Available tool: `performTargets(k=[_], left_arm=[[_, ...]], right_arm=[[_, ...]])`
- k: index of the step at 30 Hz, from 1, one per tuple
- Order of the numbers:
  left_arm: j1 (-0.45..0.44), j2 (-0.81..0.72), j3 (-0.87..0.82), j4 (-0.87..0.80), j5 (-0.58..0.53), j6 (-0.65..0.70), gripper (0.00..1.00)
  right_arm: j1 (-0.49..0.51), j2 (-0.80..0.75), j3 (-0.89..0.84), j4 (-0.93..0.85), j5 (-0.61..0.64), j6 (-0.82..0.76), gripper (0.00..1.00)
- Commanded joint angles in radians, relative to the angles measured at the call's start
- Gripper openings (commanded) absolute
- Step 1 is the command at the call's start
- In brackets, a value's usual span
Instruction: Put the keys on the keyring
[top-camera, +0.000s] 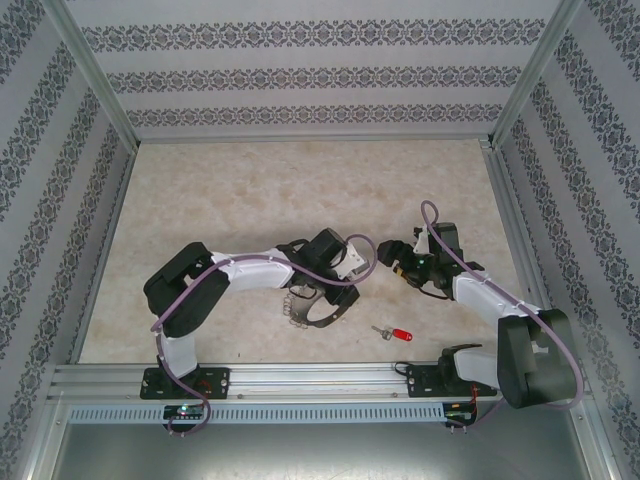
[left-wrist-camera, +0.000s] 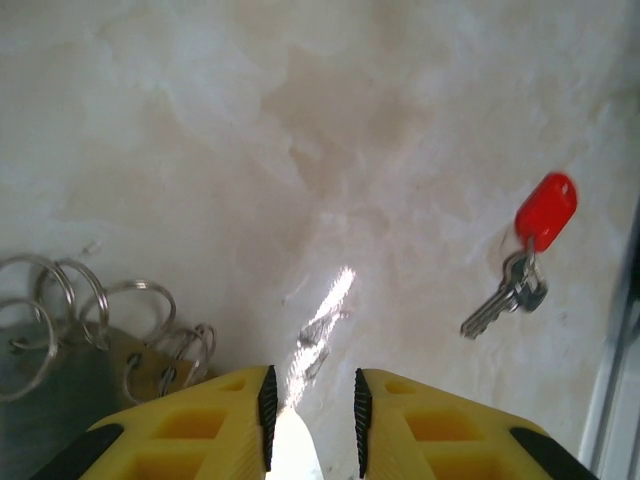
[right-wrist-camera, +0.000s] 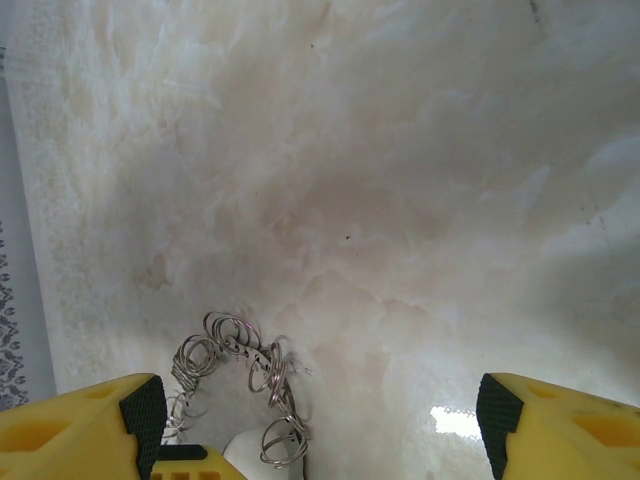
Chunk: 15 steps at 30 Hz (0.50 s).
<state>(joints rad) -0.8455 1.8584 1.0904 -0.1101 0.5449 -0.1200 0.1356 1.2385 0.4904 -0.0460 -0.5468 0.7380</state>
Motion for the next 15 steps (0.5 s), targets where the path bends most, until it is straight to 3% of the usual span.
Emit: performTargets(k=[1, 7, 15], left_arm=[[0.031, 0.022, -0.005, 0.114, 0.061, -0.078, 0.3], [0.068, 0.03, -0.018, 0.173, 0.058, -0.134, 0.31], [0.085, -0.067, -0.125, 0.216, 0.025, -0.188, 0.36]], right_arm=[[0.009, -0.014, 0.009, -0.023, 0.018, 0.014, 0.83], [0.012, -0.007, 0.024, -0.028, 0.018, 0.015, 0.83], [0.057, -0.005, 0.019, -0.025, 0.012, 0.034, 0.83]])
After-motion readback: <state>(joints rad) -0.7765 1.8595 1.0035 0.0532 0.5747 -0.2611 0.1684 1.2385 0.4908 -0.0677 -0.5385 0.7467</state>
